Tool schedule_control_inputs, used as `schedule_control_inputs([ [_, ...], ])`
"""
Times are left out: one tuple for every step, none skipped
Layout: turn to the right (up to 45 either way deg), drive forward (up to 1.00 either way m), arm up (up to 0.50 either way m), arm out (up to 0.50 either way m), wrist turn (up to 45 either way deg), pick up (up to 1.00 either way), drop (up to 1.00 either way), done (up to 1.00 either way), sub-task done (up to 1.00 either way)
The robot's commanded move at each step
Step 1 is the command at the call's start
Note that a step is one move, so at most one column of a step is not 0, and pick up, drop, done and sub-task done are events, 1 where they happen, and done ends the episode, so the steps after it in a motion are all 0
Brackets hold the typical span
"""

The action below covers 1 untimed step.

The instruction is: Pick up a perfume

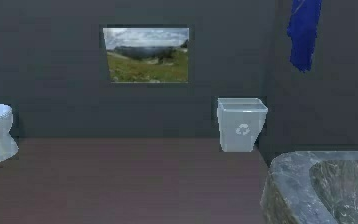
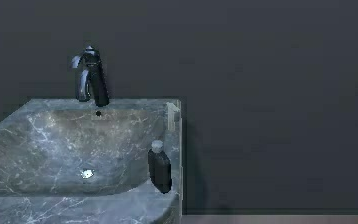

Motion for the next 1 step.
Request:
schedule_control_inputs([
  [0.0,0.0,0.5,0.0,0.0,0.0,0.0,0.0,0.0],
])
